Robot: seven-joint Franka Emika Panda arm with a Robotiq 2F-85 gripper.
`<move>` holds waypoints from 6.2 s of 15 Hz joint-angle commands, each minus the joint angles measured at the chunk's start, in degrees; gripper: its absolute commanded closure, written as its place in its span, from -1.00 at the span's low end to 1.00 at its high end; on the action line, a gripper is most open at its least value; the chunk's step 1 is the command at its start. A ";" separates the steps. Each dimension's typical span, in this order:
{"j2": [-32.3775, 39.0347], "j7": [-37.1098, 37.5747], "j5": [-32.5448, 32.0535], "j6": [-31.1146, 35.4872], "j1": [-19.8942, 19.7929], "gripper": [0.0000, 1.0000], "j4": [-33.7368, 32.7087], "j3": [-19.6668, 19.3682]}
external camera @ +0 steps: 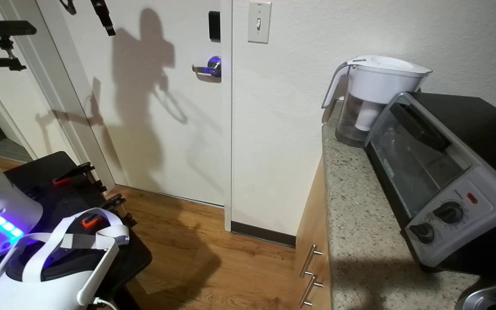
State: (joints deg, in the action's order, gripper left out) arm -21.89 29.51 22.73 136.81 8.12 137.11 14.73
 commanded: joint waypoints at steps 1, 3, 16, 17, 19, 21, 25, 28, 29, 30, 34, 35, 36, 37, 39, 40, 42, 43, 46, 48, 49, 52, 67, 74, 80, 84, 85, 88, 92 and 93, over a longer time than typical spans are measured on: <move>3.05 5.87 3.49 8.65 0.15 -1.00 2.62 0.61; 4.69 9.39 3.68 13.58 -0.11 -1.00 4.39 0.73; 14.29 36.85 -8.05 42.95 -10.01 -1.00 14.33 3.18; 14.49 33.72 -5.07 42.30 -6.87 -1.00 13.61 1.74; 14.67 33.85 -6.48 40.93 -8.18 -1.00 13.54 1.80; 14.66 33.85 -6.19 40.96 -7.52 -1.00 13.52 1.82; 15.22 39.78 -13.49 44.12 -13.91 -1.00 13.27 4.45; 15.56 43.26 -17.73 45.28 -18.63 -1.00 11.25 6.06; 15.37 44.91 -19.81 45.17 -21.22 -1.00 10.40 7.18; 15.25 46.25 -21.20 44.85 -23.07 -1.00 9.49 8.17; 14.74 53.77 -29.18 41.27 -32.66 -1.00 3.92 13.89; 15.02 55.62 -31.07 40.21 -34.79 -1.00 2.09 15.23; 15.46 57.64 -33.11 38.95 -36.66 -1.00 0.29 16.60; 15.90 60.02 -35.68 36.70 -38.73 -1.00 -1.69 17.96; 17.75 63.92 -40.55 32.74 -40.80 -1.00 -5.86 20.03; 18.74 65.69 -43.50 30.72 -41.51 -1.00 -7.85 20.90; 21.41 68.26 -49.69 27.04 -41.74 -1.00 -12.08 22.02; 22.89 69.36 -53.08 25.26 -41.44 -1.00 -14.28 22.24; 27.87 71.08 -60.34 20.98 -39.62 -1.00 -19.96 22.03; 30.86 70.72 -63.59 18.88 -38.36 -1.00 -22.87 21.55; 32.10 70.47 -64.74 18.12 -37.83 -1.00 -24.02 21.32; 34.92 69.87 -67.43 17.21 -36.73 -1.00 -26.55 20.91; 40.20 62.52 -67.84 19.96 -36.31 1.00 -28.55 21.46; 44.79 59.07 -67.96 26.20 -37.34 1.00 -28.02 21.32; 46.67 59.90 -71.26 32.49 -35.69 1.00 -28.79 19.40; 47.17 60.66 -74.34 34.04 -34.20 1.00 -29.64 17.74; 47.35 60.77 -74.67 34.04 -33.89 1.00 -29.81 17.36; 47.89 61.15 -76.06 34.15 -32.60 1.00 -30.48 15.68; 48.66 60.96 -79.06 35.17 -30.70 1.00 -32.19 13.34; 48.78 61.00 -79.56 35.24 -30.31 1.00 -32.53 12.89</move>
State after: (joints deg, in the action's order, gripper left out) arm 25.83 89.11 -54.30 170.64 -23.94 106.80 29.47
